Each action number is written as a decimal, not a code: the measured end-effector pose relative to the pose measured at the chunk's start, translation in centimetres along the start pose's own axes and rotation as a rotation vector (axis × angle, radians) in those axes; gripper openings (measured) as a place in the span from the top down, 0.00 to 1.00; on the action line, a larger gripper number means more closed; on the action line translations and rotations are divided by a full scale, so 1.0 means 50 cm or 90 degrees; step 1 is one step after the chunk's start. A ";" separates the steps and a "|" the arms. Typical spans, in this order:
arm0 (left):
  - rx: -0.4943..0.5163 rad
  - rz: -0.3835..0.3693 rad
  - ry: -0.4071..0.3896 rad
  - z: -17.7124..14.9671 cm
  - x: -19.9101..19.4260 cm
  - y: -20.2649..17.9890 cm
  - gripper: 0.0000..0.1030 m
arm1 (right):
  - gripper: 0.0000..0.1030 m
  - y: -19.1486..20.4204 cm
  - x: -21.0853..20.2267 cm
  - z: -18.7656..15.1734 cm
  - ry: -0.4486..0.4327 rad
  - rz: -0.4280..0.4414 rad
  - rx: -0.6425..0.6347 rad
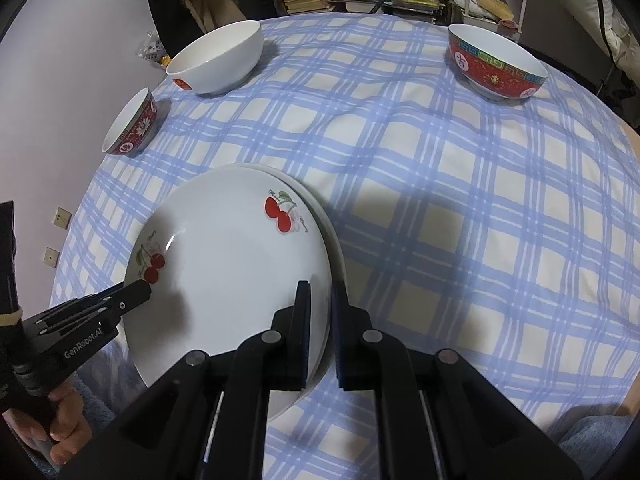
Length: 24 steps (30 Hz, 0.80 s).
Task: Organize plates and bowls
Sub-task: 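Lower the cherry plate onto the stacked plates with both tools, then open both tools, release the plate and move toward the large white bowl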
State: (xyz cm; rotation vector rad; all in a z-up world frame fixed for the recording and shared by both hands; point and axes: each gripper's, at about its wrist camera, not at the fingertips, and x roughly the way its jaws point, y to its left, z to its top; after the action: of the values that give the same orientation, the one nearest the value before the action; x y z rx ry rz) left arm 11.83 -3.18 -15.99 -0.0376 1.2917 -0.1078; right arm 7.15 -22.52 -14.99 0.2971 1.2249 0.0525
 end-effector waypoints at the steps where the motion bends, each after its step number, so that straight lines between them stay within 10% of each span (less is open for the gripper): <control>1: 0.001 0.001 -0.001 -0.001 -0.001 -0.001 0.84 | 0.89 -0.001 0.000 0.000 0.000 0.002 0.004; 24: 0.017 0.005 -0.009 -0.007 -0.010 -0.008 0.83 | 0.86 -0.014 -0.008 -0.005 -0.006 -0.002 0.034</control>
State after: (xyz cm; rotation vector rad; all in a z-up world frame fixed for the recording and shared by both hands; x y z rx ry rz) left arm 11.34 -3.49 -15.54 -0.0108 1.2766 -0.1170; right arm 6.71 -23.21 -14.88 0.3422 1.2186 0.0159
